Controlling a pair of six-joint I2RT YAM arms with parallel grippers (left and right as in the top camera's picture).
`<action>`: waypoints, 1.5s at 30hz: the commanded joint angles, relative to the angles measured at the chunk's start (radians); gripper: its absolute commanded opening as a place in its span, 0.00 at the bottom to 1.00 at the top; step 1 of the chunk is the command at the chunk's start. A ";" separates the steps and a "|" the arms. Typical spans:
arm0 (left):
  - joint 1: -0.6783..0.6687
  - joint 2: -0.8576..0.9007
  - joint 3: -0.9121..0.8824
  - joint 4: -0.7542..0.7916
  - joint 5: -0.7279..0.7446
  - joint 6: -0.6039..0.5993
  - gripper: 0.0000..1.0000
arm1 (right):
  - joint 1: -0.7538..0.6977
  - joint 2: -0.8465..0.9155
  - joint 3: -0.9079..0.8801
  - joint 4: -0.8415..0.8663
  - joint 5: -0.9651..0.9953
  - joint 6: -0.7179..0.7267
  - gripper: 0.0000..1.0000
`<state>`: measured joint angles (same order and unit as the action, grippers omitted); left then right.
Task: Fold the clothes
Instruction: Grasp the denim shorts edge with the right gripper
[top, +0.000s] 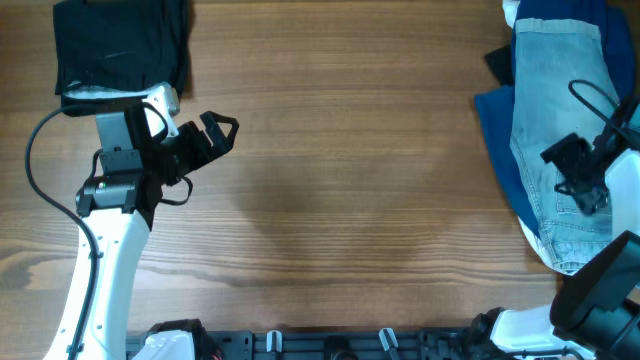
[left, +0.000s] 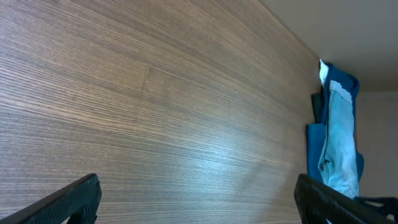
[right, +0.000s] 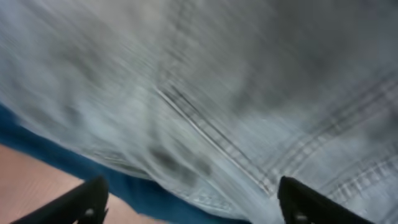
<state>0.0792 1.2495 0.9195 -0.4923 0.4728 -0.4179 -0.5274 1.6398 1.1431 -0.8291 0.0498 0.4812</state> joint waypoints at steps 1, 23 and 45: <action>-0.005 0.006 0.014 0.003 0.005 -0.009 1.00 | -0.003 -0.072 0.011 -0.091 0.029 0.105 0.92; -0.005 0.008 0.014 0.003 0.005 -0.008 1.00 | -0.090 -0.264 -0.330 -0.072 0.099 0.174 0.85; -0.005 0.008 0.014 0.003 -0.022 -0.008 1.00 | -0.101 -0.387 -0.450 0.034 0.187 0.226 0.81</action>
<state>0.0792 1.2510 0.9195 -0.4923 0.4614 -0.4179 -0.6144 1.2629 0.7013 -0.8135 0.2115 0.6773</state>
